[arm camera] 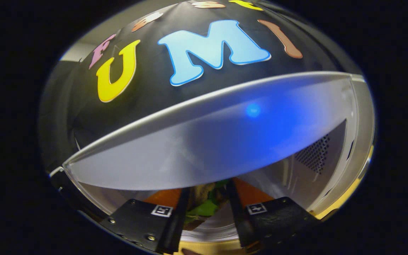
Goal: Open the microwave, put the food inside, and close the microwave door.
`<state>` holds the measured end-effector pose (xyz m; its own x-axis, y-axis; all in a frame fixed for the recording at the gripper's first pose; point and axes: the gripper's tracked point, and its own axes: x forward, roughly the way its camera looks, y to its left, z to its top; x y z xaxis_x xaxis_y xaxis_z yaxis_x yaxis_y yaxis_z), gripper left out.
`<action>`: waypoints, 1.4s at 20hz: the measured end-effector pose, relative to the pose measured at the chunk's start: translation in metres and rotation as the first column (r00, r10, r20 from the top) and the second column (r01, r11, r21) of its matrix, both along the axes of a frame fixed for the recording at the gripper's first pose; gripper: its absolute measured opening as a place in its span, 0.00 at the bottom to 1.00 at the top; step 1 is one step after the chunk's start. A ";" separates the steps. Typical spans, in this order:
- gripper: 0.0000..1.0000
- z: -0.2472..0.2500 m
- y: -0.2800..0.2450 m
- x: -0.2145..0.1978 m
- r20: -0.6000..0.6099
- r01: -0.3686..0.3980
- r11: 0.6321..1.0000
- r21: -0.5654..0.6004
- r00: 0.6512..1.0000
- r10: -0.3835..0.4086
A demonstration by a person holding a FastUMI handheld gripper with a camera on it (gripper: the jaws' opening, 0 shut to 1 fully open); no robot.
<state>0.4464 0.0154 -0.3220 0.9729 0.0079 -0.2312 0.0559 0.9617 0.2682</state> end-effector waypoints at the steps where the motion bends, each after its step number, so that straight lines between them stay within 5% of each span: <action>1: 0.62 0.000 -0.008 0.000 0.013 0.031 0.996 -0.083 0.999 -0.030; 2: 0.72 0.003 -0.011 -0.001 0.029 0.038 0.989 -0.142 0.999 -0.034; 5: 0.79 0.008 0.001 -0.008 0.034 -0.004 0.989 -0.151 0.999 0.009; 11: 0.79 0.019 0.023 -0.048 0.013 -0.084 0.983 -0.163 0.996 0.087; 21: 0.79 0.090 0.064 -0.201 0.098 -0.278 0.947 -0.162 0.950 0.295; 28: 0.79 0.141 0.113 -0.328 0.181 -0.472 0.860 -0.195 0.844 0.504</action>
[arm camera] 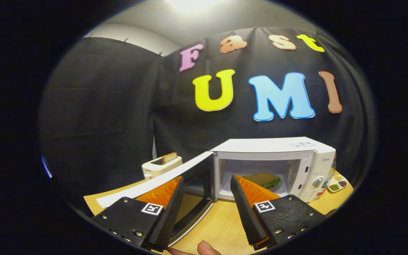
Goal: Open the microwave, put the food inside, and close the microwave door.
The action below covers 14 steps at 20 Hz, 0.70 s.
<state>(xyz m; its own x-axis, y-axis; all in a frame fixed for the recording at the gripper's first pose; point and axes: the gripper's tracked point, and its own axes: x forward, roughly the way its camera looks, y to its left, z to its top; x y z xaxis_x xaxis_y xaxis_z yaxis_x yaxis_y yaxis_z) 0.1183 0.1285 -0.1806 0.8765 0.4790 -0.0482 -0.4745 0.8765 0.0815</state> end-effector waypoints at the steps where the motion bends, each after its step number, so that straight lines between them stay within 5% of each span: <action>1: 0.79 0.009 0.010 -0.020 0.029 -0.036 0.999 -0.006 0.999 0.036; 7: 0.78 0.021 0.081 -0.118 0.083 -0.256 0.966 -0.027 0.963 0.257; 14: 0.74 -0.023 0.153 -0.138 0.008 -0.352 0.936 -0.027 0.936 0.352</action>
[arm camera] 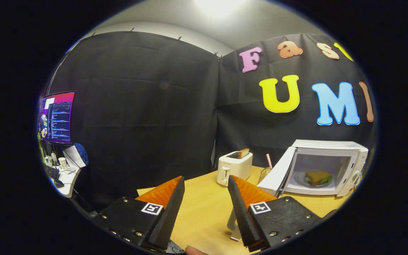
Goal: Open the microwave, put the food inside, and close the microwave door.
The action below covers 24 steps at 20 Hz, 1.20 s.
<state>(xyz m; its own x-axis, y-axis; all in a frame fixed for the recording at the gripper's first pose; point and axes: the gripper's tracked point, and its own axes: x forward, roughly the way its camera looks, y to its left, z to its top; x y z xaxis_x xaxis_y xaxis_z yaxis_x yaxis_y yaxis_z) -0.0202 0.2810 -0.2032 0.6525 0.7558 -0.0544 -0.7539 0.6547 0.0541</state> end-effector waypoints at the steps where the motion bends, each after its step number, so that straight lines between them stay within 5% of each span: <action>1: 0.72 -0.006 0.003 0.004 -0.008 0.019 1.000 0.002 1.000 -0.019; 3: 0.54 -0.015 0.005 0.017 -0.014 0.089 0.996 0.002 0.996 -0.089; 5: 0.23 -0.036 0.014 0.025 -0.046 0.099 0.995 -0.017 0.994 -0.100; 6: 0.18 -0.046 0.018 0.027 -0.067 0.097 0.995 -0.026 0.993 -0.098; 11: 0.16 -0.069 -0.001 0.053 -0.109 0.175 0.983 -0.059 0.977 -0.181; 12: 0.01 -0.070 -0.003 0.050 -0.110 0.175 0.982 -0.065 0.977 -0.181; 19: 0.01 -0.065 -0.059 0.060 -0.062 0.273 0.959 -0.082 0.959 -0.278; 24: 0.01 -0.063 -0.131 0.094 -0.035 0.414 0.904 -0.107 0.907 -0.419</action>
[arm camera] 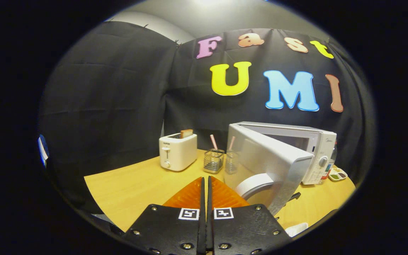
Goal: Open the microwave, put the food inside, and close the microwave door.
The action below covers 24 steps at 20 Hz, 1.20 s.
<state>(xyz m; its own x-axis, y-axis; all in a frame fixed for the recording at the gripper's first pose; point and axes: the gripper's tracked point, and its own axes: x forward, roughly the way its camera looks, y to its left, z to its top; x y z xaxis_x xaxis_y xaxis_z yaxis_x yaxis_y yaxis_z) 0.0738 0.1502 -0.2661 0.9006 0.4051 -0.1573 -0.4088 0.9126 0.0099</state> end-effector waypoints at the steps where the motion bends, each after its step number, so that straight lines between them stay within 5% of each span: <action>1: 0.01 0.000 -0.015 0.008 -0.003 0.029 1.000 0.000 1.000 -0.029; 12: 0.01 0.008 -0.171 0.118 -0.014 0.320 0.947 0.018 0.947 -0.319; 24: 0.01 -0.020 -0.221 0.239 -0.074 0.430 0.902 0.033 0.901 -0.427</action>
